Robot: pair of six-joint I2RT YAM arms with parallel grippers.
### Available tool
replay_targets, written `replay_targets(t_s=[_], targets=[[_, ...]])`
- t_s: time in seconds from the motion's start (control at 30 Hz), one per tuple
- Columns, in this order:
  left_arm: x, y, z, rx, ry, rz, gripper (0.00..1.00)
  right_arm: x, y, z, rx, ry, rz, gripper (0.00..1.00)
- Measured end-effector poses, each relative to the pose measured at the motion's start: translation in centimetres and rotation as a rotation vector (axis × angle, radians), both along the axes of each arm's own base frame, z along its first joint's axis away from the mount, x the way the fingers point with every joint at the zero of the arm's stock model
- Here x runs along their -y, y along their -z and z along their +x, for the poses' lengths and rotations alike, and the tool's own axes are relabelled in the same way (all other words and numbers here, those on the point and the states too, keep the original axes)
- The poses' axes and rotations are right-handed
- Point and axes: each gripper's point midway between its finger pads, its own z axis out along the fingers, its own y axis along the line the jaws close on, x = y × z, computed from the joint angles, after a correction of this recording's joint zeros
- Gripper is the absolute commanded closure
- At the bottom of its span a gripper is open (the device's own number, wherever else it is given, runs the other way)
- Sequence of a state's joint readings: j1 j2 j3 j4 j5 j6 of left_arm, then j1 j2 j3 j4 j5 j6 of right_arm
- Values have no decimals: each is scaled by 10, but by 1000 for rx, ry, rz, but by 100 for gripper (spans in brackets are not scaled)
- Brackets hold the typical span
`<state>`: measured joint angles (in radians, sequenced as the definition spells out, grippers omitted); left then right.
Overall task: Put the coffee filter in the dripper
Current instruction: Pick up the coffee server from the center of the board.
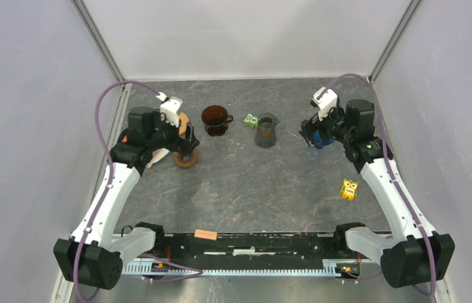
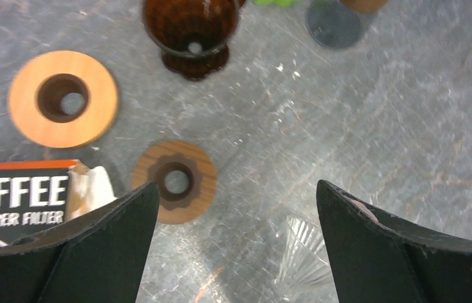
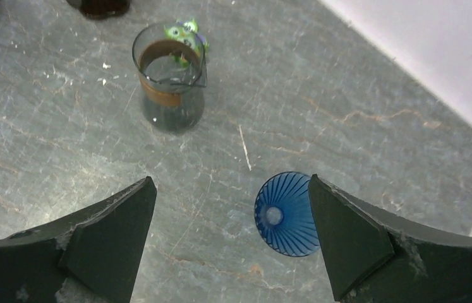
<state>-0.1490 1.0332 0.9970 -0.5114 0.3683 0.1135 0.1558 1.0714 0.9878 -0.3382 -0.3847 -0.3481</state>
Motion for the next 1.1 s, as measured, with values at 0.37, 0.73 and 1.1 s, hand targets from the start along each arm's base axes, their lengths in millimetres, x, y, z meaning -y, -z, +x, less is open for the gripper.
replay_targets(t_s=[0.37, 0.73, 1.1], targets=[[48, 35, -24, -73, 225, 153, 3, -2, 35, -30, -40, -71, -94, 1], [39, 55, -46, -98, 260, 204, 8, -37, 64, -47, -103, -264, -186, 23], [19, 60, -47, -118, 181, 277, 7, -103, 50, 3, -56, -386, -282, 35]])
